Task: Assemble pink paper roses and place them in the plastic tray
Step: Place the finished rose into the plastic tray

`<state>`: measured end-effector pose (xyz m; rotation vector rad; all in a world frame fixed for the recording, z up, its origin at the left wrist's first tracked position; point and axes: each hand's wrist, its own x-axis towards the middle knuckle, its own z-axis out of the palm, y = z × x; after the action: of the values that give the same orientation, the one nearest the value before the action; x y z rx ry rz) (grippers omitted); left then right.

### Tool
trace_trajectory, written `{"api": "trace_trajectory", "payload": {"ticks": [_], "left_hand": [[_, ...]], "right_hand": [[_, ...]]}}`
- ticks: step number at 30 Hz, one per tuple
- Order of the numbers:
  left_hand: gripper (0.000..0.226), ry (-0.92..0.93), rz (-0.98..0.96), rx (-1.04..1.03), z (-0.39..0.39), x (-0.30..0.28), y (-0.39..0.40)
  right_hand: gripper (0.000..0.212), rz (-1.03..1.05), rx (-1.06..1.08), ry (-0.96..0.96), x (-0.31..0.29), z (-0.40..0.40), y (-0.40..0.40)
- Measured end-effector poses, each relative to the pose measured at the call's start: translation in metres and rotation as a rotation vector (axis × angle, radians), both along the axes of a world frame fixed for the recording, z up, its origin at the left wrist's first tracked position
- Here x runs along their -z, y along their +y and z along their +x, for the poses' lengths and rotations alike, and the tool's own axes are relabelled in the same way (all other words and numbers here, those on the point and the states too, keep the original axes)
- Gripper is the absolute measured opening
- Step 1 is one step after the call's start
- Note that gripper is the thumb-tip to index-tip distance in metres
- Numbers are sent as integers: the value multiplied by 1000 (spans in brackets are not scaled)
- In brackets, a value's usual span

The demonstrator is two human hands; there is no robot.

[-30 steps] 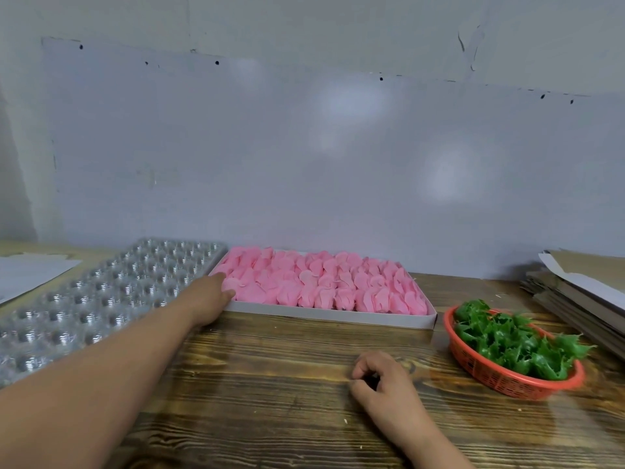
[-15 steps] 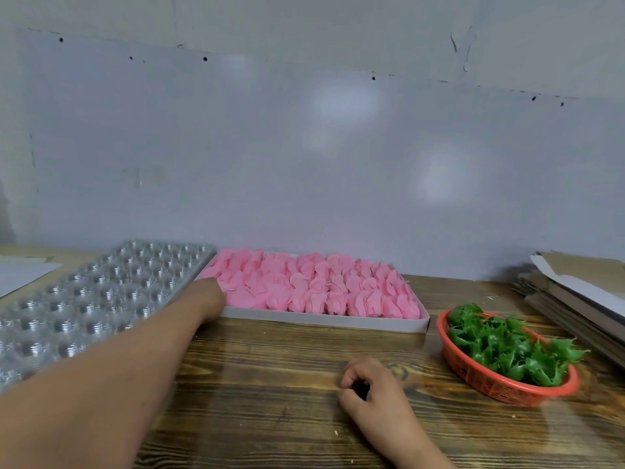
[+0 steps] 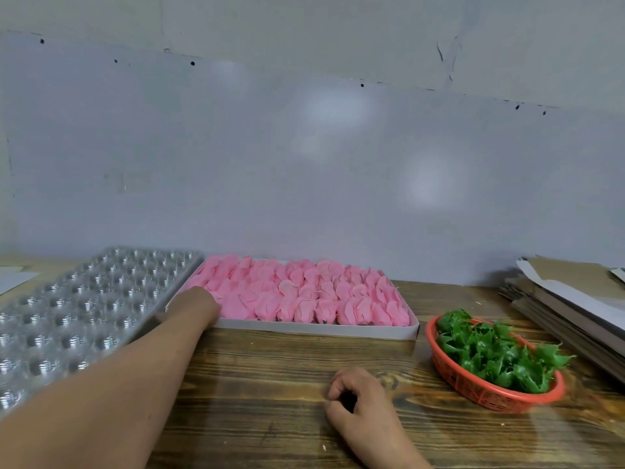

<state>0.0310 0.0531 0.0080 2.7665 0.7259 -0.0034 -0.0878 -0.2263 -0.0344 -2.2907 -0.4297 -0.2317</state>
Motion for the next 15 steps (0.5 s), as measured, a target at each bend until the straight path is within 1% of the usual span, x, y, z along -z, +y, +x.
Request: {"api": "trace_trajectory", "payload": {"ticks": [1,4,7,9,10,12,13,15], "left_hand": [[39,-13,-13,-4,-2,0,-1],[34,-136,-88,-47,-2,3,-4],[40,-231,-178,-86,-7,4,-6],[46,-379,-190,-112,-14,3,-10],[49,-492,-191,-104,-17,1,-14],[51,-717,-278,-23,-26,-5,-29],[52,-783,-340,34,-30,-8,-37],[55,-821,-477,115,-39,-13,-56]], "right_hand": [[29,-5,-1,1,0,0,0],[29,-1,4,-1,1,2,-1],[28,18,9,-6,2,2,-1],[25,22,10,-9,2,2,-1],[22,20,10,-14,3,2,-1],[19,17,11,-13,3,2,-1],[19,17,14,-6,3,2,0],[22,23,22,5,4,2,0]]}}
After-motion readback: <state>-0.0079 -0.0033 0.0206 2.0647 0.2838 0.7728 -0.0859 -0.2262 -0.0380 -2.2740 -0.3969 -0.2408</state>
